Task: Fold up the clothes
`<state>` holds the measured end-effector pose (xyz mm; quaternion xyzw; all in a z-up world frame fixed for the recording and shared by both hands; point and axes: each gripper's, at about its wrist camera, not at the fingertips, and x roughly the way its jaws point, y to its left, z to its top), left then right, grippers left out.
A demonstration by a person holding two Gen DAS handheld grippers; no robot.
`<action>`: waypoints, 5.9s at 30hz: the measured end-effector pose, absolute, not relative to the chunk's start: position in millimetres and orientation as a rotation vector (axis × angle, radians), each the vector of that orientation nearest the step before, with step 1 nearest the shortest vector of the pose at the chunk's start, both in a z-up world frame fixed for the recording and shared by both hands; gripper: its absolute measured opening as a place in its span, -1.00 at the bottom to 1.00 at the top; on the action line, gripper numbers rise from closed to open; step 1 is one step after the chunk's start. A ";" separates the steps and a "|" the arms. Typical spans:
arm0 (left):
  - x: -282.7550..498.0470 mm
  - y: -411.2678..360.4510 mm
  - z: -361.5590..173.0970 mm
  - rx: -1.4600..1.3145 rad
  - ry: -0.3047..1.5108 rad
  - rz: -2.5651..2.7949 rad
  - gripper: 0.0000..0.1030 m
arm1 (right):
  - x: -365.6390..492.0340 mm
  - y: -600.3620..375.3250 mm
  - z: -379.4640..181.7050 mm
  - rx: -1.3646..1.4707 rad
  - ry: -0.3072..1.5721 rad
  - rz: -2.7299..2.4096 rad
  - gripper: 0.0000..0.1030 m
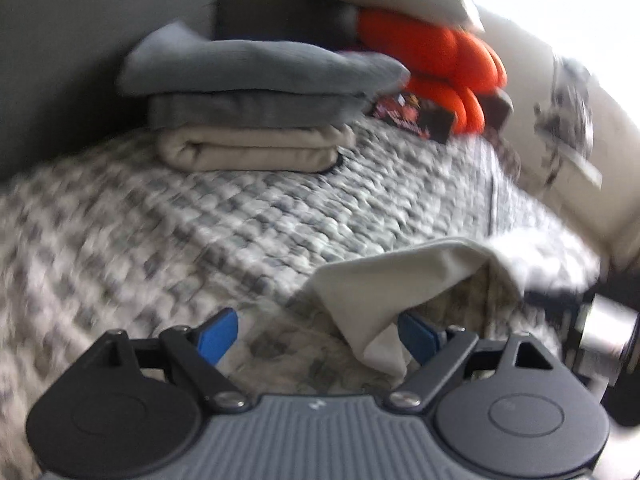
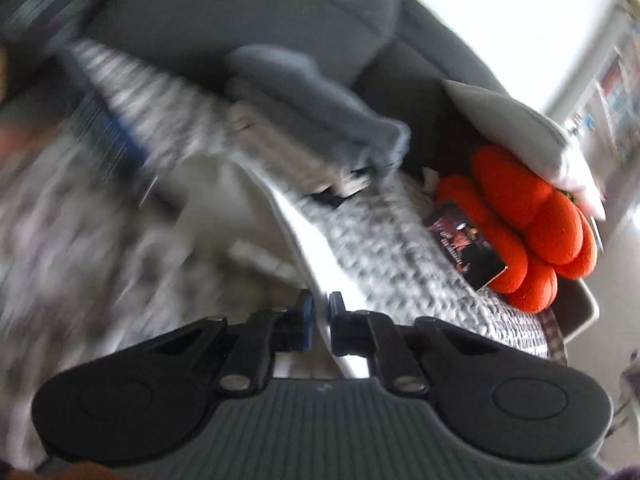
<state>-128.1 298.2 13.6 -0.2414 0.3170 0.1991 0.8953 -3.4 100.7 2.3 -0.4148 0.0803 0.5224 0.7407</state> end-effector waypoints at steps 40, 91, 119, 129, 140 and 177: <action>-149.8 341.5 27.2 -0.697 0.597 0.543 0.72 | -37.3 180.1 -32.9 -1.064 -0.008 1.082 -0.67; -99.2 305.6 -10.7 -1.244 0.528 0.298 0.03 | -8.4 133.9 -27.5 -0.796 0.069 0.816 -0.26; -102.2 312.3 -29.7 -1.298 0.507 0.376 -0.07 | -11.2 133.5 -28.8 -0.804 0.044 0.798 -0.24; -92.5 313.9 -30.6 -1.271 0.498 0.376 -0.07 | -11.8 132.4 -28.7 -0.801 0.040 0.796 -0.22; -88.7 320.9 -41.7 -1.312 0.433 0.453 -0.60 | -12.2 132.0 -28.6 -0.798 0.033 0.790 -0.22; -165.4 344.9 -31.0 -1.158 0.133 0.634 -0.91 | -10.8 30.2 11.9 -0.291 0.542 0.801 0.12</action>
